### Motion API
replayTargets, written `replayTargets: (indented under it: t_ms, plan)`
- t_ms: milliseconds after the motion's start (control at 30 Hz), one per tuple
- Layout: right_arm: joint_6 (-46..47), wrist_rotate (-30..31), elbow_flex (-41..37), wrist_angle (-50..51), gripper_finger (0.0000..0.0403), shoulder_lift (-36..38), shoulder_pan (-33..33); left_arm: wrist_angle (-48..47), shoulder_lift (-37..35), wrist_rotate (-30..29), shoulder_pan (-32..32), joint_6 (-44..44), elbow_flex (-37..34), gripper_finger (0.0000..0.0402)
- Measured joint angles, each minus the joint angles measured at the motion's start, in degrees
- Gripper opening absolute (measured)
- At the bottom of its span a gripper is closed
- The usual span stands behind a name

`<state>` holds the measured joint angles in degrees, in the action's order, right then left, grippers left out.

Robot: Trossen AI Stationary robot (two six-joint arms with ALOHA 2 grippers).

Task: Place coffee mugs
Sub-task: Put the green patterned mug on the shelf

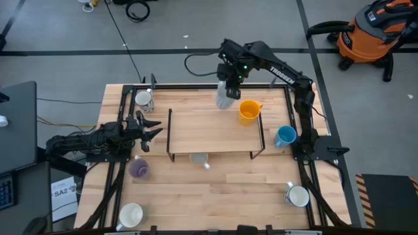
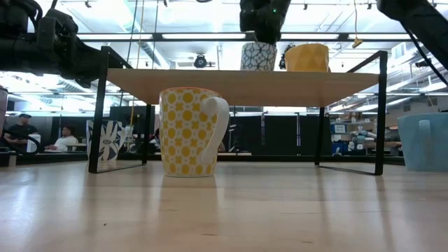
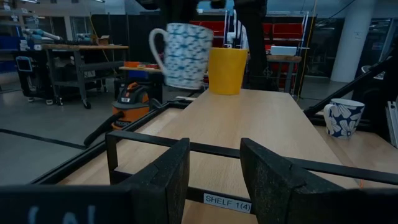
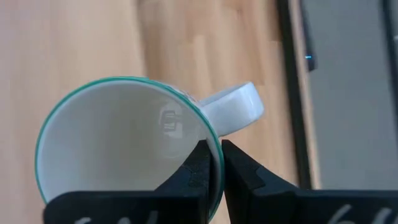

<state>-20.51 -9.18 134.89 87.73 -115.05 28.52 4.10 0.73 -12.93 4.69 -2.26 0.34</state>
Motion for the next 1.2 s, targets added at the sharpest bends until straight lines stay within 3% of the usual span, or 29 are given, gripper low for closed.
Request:
replayTargets:
  t_ms: [467, 700, 1200]
  plan:
    - [-0.2, -2.0, 0.0, 1.9, 0.0027, -0.1, -7.9, 0.0, 0.0, 0.0, 0.0, 0.0, 0.0, 0.0149]
    - [-0.2, 1.9, -0.1, 2.3, 0.0028, -0.1, -8.3, 0.0, 0.0, 0.0, 0.0, 0.0, 0.0, 0.0149]
    - [-0.8, 1.5, -4.6, 2.1, 0.0028, -0.2, -8.0, 0.0, 0.0, 0.0, 0.0, 0.0, 0.0, 0.0149]
